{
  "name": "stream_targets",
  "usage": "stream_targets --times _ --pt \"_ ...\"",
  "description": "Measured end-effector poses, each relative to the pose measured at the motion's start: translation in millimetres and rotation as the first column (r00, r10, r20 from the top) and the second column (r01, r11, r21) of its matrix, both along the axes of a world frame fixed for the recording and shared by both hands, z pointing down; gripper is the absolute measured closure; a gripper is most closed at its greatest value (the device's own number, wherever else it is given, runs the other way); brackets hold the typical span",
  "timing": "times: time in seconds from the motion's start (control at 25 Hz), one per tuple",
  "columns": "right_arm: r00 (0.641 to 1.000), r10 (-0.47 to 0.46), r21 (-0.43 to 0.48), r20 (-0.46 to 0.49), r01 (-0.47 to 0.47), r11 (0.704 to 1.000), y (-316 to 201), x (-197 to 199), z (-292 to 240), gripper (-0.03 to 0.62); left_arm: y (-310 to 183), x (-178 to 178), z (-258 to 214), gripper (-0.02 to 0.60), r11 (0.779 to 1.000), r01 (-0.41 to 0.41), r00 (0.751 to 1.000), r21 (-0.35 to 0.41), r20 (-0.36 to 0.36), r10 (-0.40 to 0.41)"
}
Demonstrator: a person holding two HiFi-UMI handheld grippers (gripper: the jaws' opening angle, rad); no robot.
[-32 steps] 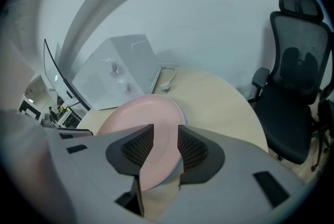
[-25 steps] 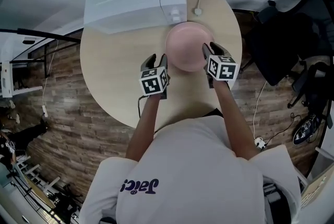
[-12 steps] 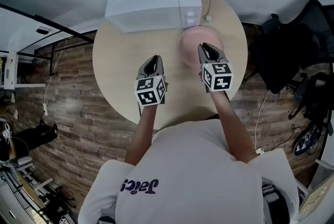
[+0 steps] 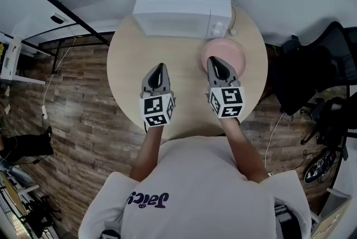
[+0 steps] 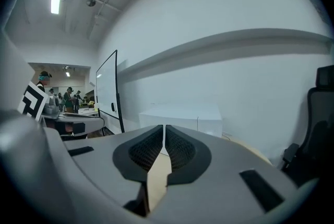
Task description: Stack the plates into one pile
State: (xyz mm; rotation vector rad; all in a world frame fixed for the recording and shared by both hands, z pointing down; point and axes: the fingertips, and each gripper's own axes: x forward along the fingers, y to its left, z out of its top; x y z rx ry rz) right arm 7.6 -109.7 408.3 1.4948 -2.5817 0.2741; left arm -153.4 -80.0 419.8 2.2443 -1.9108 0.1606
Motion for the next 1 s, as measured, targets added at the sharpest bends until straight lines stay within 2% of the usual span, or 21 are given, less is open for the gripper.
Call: stream_targets --times 0.16,0.36,0.6,0.84,1.0 --pt "1.0 0.007 0.075 -0.003 -0.007 0.997 12 -14 -23 0.57 15 -5 -24 0.566 0.997 -0.033 0.999 0.075 0.022 0.031" --pt "1.0 0.007 0.117 -0.002 -0.006 0.993 26 -29 -36 0.571 30 -6 -30 0.566 0.992 -0.075 0.997 0.097 0.023 0.074" --pt "0.999 0.009 0.089 -0.03 -0.006 0.996 41 -46 -16 0.571 47 -9 -20 0.566 0.989 -0.116 0.993 0.093 0.027 0.114" --pt "0.997 0.032 0.076 -0.075 -0.027 0.997 63 -53 -5 0.571 63 -14 -13 0.566 0.986 -0.121 0.992 0.111 -0.027 0.125" --pt "0.993 0.026 0.061 -0.115 -0.02 0.998 73 -59 7 0.571 72 -25 4 0.566 0.99 -0.096 0.992 0.1 -0.077 0.104"
